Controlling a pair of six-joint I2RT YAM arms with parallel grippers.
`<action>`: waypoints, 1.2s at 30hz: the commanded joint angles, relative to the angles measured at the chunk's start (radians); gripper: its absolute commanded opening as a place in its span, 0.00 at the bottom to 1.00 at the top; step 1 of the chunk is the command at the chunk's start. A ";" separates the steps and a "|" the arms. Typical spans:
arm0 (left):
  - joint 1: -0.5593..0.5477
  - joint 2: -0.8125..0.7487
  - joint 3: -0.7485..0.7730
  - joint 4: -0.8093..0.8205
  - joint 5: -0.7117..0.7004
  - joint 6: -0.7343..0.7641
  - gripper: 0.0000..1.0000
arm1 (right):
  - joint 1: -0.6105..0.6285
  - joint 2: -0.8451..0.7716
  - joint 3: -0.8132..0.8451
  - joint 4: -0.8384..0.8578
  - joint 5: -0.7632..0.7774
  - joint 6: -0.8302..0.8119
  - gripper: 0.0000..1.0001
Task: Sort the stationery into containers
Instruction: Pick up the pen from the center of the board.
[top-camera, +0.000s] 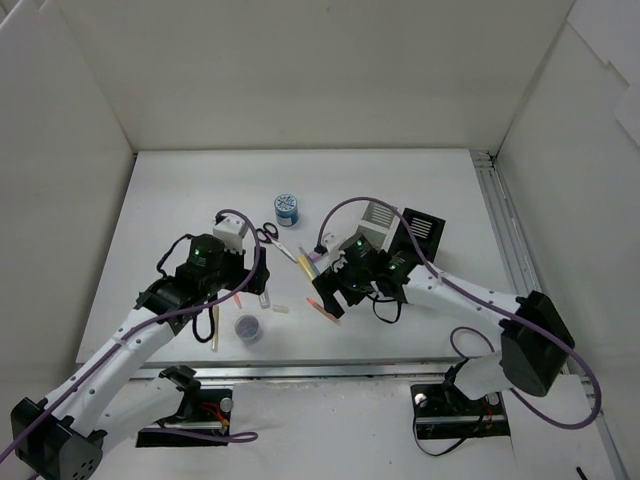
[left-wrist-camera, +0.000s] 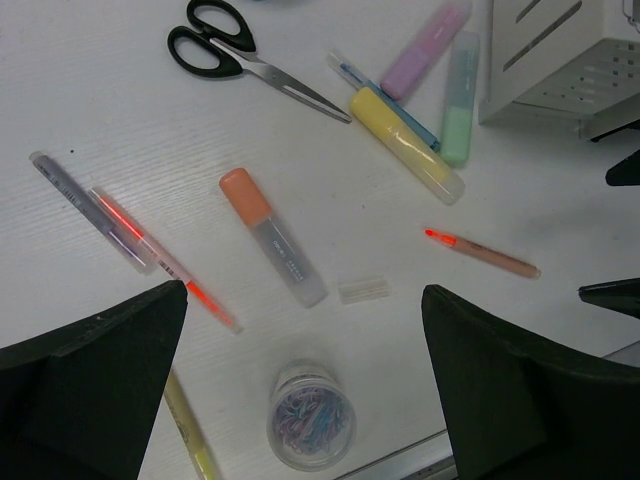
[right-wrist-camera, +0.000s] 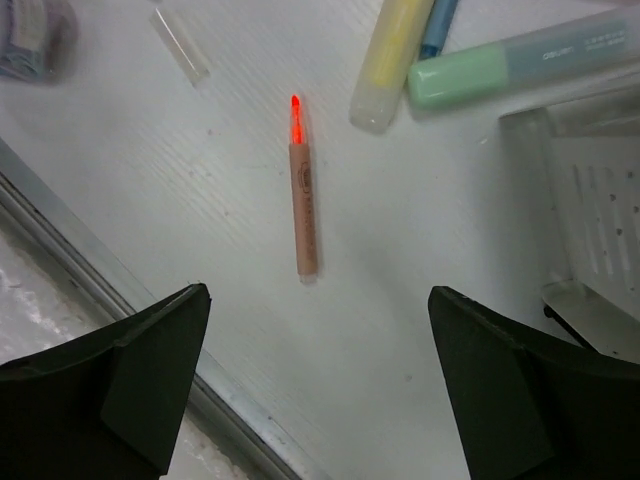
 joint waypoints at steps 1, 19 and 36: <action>-0.006 -0.011 0.000 0.065 0.004 0.046 0.99 | 0.018 0.079 0.060 0.003 0.072 -0.042 0.83; -0.026 0.130 -0.032 0.091 0.056 0.052 1.00 | 0.107 0.352 0.106 0.041 0.168 -0.056 0.23; -0.044 0.432 0.677 -0.064 0.200 0.879 0.99 | 0.005 -0.087 -0.070 0.215 0.124 0.065 0.00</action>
